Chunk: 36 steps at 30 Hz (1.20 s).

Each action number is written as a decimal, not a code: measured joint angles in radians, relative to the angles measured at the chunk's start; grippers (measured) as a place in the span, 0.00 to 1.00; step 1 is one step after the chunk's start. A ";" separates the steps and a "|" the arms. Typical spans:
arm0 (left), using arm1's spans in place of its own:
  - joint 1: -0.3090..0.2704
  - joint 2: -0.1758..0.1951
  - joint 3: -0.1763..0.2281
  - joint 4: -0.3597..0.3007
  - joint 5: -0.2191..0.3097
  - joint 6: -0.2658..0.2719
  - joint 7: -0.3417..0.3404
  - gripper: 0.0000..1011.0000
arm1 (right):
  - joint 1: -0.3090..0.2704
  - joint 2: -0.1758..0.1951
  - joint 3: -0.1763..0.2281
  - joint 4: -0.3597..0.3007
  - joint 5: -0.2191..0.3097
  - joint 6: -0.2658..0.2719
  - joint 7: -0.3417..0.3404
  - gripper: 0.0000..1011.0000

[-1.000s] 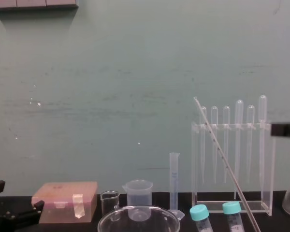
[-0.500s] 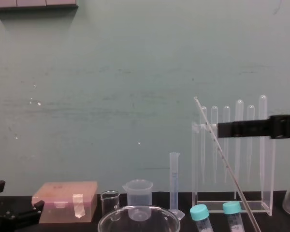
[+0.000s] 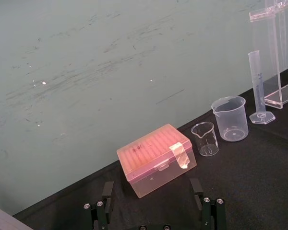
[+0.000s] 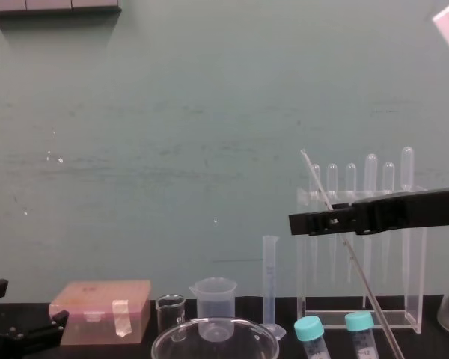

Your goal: Hold the thermometer with one hand and immerse one end into the beaker, then reinsert it into the test tube rack.

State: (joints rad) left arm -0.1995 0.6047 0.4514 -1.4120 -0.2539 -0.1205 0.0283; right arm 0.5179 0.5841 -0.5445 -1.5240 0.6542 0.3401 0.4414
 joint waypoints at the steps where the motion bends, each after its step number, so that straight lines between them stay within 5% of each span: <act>1: 0.000 0.000 0.000 0.000 0.000 0.000 0.000 1.00 | 0.003 -0.004 -0.001 0.004 -0.005 -0.001 -0.003 0.99; 15: 0.000 0.000 0.000 0.000 0.000 0.000 0.000 1.00 | 0.005 -0.007 -0.002 0.007 -0.010 -0.004 -0.008 0.92; 36: 0.000 0.000 0.000 0.000 0.000 0.000 0.000 1.00 | 0.002 -0.004 0.001 0.003 -0.005 -0.003 -0.004 0.27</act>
State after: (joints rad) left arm -0.1995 0.6047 0.4514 -1.4120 -0.2539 -0.1205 0.0283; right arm 0.5201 0.5798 -0.5437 -1.5211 0.6493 0.3374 0.4373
